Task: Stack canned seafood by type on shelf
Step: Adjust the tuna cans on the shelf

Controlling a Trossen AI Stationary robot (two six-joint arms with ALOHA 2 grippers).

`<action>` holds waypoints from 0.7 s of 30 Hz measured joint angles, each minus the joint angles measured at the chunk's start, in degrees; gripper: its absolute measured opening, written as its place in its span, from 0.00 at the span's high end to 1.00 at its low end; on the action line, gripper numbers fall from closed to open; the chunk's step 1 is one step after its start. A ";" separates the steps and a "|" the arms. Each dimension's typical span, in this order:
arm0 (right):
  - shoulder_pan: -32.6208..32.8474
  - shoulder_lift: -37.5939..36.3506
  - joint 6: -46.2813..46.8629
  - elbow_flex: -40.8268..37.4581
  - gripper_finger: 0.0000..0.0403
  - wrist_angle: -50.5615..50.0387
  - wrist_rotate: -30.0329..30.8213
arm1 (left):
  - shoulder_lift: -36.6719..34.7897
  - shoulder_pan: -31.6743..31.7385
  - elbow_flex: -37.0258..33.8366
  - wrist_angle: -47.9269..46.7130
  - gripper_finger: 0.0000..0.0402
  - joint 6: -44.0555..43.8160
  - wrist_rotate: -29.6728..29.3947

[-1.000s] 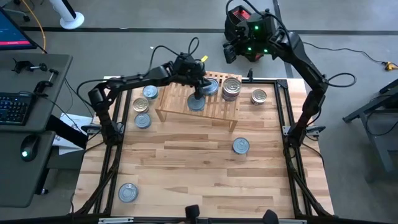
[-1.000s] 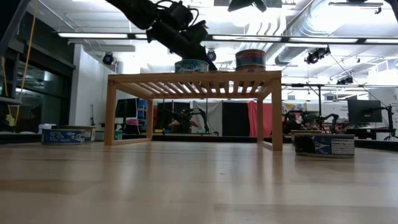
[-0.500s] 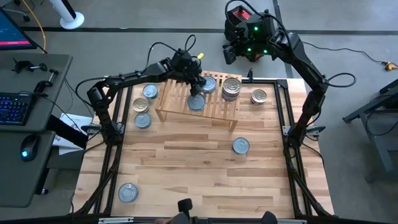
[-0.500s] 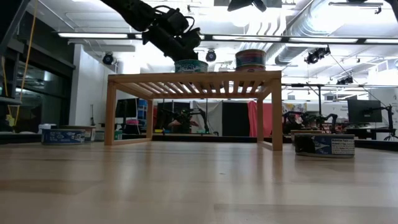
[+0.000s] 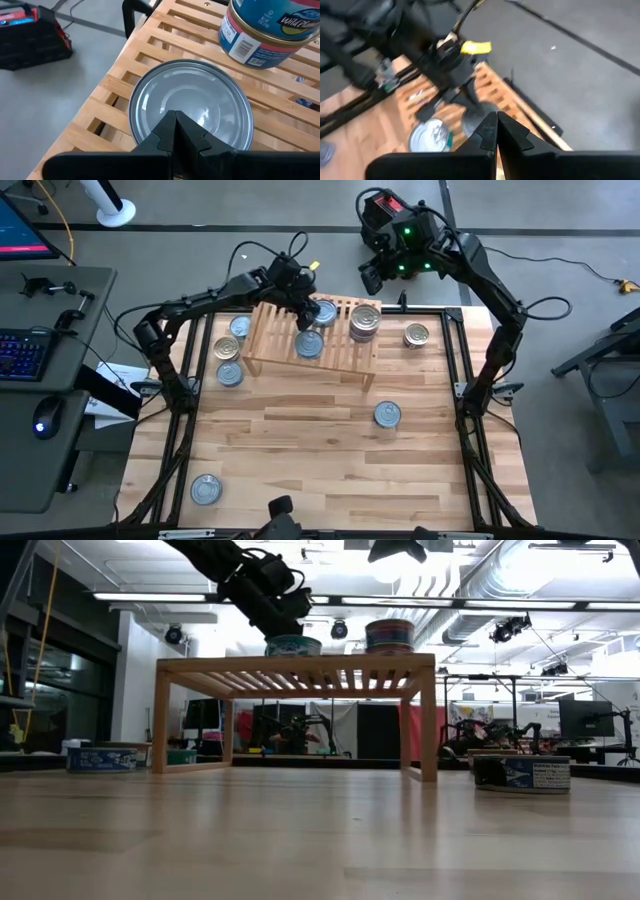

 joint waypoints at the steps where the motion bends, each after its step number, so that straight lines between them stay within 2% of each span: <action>1: 0.19 0.13 -0.58 0.00 1.00 -0.04 -0.71 | -0.32 0.00 -0.04 -0.21 1.00 -0.02 -0.32; 11: 0.26 0.45 -1.15 -0.05 1.00 -1.89 -1.20 | -5.75 0.08 -0.55 1.00 1.00 1.48 -3.56; 15: 0.46 3.80 -2.33 0.02 1.00 -6.75 -1.54 | -6.83 0.08 -0.50 -0.36 1.00 2.91 -4.30; 21: 0.70 10.93 -2.36 0.00 1.00 -1.31 -5.26 | -8.62 0.04 -0.39 -3.53 1.00 2.78 -5.80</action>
